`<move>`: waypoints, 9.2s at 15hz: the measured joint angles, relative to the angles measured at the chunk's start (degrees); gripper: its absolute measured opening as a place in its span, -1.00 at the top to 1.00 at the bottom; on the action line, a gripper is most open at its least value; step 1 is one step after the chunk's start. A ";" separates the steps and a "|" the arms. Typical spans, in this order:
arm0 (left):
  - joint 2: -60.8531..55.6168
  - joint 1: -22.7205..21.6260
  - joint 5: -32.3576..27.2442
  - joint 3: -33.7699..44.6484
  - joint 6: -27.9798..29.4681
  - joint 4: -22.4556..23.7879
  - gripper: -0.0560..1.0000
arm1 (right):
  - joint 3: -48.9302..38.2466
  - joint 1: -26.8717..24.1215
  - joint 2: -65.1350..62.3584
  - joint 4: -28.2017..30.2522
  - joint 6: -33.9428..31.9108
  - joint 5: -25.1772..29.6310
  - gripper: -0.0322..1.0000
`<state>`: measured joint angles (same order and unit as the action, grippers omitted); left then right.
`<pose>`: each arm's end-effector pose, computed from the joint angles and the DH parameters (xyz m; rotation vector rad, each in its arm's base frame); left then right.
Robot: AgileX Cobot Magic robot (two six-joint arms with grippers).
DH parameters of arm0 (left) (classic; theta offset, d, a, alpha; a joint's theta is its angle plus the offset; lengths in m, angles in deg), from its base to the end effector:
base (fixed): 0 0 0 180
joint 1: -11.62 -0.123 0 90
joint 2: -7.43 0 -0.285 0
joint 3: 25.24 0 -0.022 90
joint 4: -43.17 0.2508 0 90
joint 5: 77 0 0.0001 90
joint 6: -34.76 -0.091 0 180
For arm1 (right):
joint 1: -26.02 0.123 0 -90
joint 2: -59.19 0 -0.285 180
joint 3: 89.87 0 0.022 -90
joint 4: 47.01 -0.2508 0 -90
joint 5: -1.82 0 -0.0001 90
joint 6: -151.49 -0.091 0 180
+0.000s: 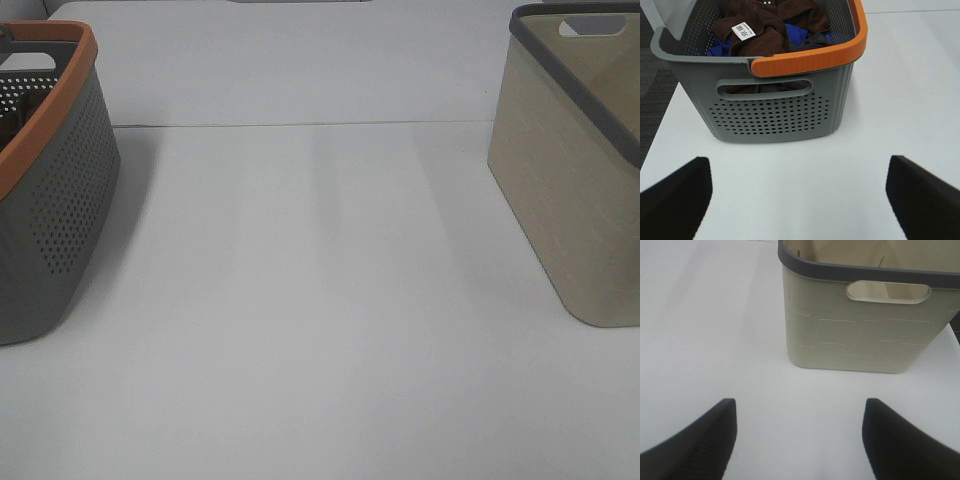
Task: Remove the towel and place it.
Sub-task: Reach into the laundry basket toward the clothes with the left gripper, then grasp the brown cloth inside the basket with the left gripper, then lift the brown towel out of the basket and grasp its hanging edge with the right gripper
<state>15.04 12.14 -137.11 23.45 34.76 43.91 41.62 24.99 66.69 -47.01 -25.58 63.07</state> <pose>-0.0046 0.0011 0.2776 0.0087 2.0317 0.0097 -0.0061 0.0001 0.2769 -0.0339 2.0466 -0.0431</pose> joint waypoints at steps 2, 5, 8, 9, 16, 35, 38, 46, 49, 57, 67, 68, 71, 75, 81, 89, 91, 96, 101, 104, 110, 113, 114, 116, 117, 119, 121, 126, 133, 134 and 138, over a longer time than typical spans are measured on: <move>0.00 0.00 0.00 0.00 0.00 0.00 -0.80 | 0.00 0.00 0.00 0.00 0.00 0.00 -0.38; 0.00 0.00 0.00 0.00 0.00 0.00 -0.80 | 0.00 0.00 0.00 0.00 0.00 0.00 -0.38; 0.00 0.00 0.00 0.00 0.00 0.00 -0.80 | 0.00 0.00 0.00 0.00 0.00 0.00 -0.38; 0.00 0.00 0.00 0.00 0.00 0.00 -0.80 | 0.00 0.00 0.00 0.00 0.00 0.00 -0.38; 0.00 0.00 0.00 0.00 0.00 0.00 -0.80 | 0.00 0.00 0.00 0.00 0.00 0.00 -0.38; 49.33 0.00 43.32 -8.31 6.19 -3.84 -0.66 | 0.00 0.00 0.00 0.00 0.00 0.00 -0.38; 61.48 0.00 43.26 -15.99 6.25 -3.84 -0.65 | 0.00 0.00 0.00 0.00 0.00 0.00 -0.38; 81.07 0.00 24.24 -39.71 9.40 -1.32 -0.51 | 0.00 0.00 0.00 0.00 0.00 0.00 -0.38; 86.00 0.00 17.59 -46.29 12.38 1.72 -0.50 | 0.00 0.00 0.00 0.00 0.00 0.00 -0.38; 104.11 -0.86 -4.76 -66.52 16.62 8.25 -0.49 | 0.00 0.00 0.00 0.00 0.00 0.00 -0.38; 114.76 -4.47 -6.99 -71.51 18.11 11.63 -0.49 | 0.00 0.00 0.00 0.00 0.00 0.00 -0.38; 115.57 -4.47 -6.76 -71.73 18.11 11.75 -0.49 | 0.00 0.00 0.00 0.00 0.00 0.00 -0.38; 117.80 -4.47 -6.42 -72.36 18.28 11.80 -0.48 | 0.00 0.00 0.00 0.00 0.00 0.00 -0.38; 118.37 -4.47 -3.78 -72.77 18.91 11.80 -0.32 | 0.00 0.00 0.00 0.00 0.00 0.00 -0.38; 118.37 -6.30 -6.82 -72.77 18.11 11.17 -0.08 | 0.00 0.00 0.00 0.00 0.00 0.00 -0.38; 118.37 -6.30 -7.28 -72.77 15.87 9.45 0.89 | 0.00 0.00 0.00 0.00 0.00 0.00 -0.38; 118.37 -6.30 -8.88 -73.74 15.30 9.45 0.89 | 0.00 0.00 0.00 0.00 0.00 0.00 -0.38; 116.08 -6.30 -9.57 -84.97 14.04 4.93 0.89 | 0.00 0.00 0.00 0.00 0.00 0.00 -0.38; 114.88 -5.21 -9.74 -96.94 12.26 -12.66 0.89 | 0.00 0.00 0.00 0.00 0.00 0.00 -0.38; 114.88 -0.69 -7.73 -107.43 11.12 -22.69 0.89 | 0.00 0.00 0.00 0.00 0.00 0.00 -0.38; 114.88 8.48 1.72 -108.40 8.48 -30.88 0.89 | 0.00 0.00 0.00 0.00 0.00 0.00 -0.38; 114.88 13.69 6.82 -108.40 6.93 -31.40 0.89 | 0.00 0.00 0.00 0.00 0.00 0.00 -0.38; 114.88 15.24 8.37 -108.40 6.13 -31.40 0.89 | 0.00 0.00 0.00 0.00 0.00 0.00 -0.38; 114.88 18.28 12.26 -108.40 5.04 -31.40 0.89 | 0.00 0.00 0.00 0.00 0.00 0.00 -0.38; 115.11 19.14 12.89 -108.40 4.76 -31.40 0.89 | 0.00 0.00 0.00 0.00 0.00 0.00 -0.38; 116.77 22.40 14.90 -108.58 3.27 -31.80 0.89 | 0.00 0.00 0.00 0.00 0.00 0.00 -0.38; 119.18 24.98 15.07 -108.58 2.86 -31.86 0.89 | 0.00 0.00 0.00 0.00 0.00 0.00 -0.38; 122.73 27.10 15.07 -108.58 1.60 -31.86 0.89 | 0.06 0.00 3.78 -2.52 0.06 -0.17 -0.38; 122.73 27.10 15.01 -108.58 1.60 -31.97 0.89 | 3.72 6.82 29.79 -16.84 16.04 -13.64 -0.38; 122.73 27.10 15.01 -108.58 1.60 -32.09 0.89 | 4.98 8.48 34.55 -18.45 20.40 -15.70 -0.38; 122.73 27.10 14.61 -108.58 1.03 -32.26 0.89 | 10.31 13.92 47.50 -19.54 31.00 -24.58 -0.35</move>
<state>137.77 39.24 -122.50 -85.13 35.79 11.65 51.94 38.92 114.19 -66.55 5.41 38.49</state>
